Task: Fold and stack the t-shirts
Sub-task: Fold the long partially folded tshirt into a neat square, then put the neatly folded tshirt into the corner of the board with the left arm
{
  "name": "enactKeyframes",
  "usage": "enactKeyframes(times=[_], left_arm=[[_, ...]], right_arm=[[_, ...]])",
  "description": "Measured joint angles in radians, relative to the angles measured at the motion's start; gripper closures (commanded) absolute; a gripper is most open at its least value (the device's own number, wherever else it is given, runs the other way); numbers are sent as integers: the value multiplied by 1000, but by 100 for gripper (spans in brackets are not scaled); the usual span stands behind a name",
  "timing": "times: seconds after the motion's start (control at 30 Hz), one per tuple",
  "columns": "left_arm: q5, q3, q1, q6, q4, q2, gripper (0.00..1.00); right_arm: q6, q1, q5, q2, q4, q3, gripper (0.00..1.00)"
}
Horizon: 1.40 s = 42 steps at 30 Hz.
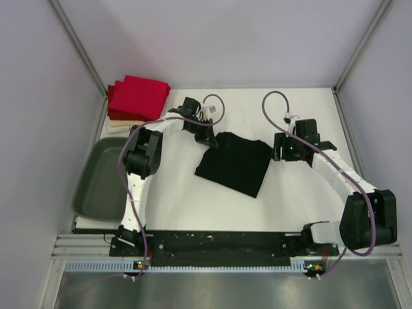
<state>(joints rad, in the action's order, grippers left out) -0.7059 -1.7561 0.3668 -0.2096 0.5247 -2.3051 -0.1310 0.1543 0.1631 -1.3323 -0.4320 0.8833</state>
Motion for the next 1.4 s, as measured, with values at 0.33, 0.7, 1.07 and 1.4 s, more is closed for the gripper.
enactKeyframes(times=[0.33,0.7,1.07,1.4], left_arm=[[-61,94,-27,-77,-63,47,100],[57,10,-134,-3,9,132,100],[434,-349,-209,270,163,121,100],[734,-552,-203,488,187,108,100]], right_arm=[[14,0,-10,24,5,-51,39],[9,0,-18,27,9,-66,38],[20,0,-40,29,12,-68,38],[29,0,-59,29,21,-87,38]])
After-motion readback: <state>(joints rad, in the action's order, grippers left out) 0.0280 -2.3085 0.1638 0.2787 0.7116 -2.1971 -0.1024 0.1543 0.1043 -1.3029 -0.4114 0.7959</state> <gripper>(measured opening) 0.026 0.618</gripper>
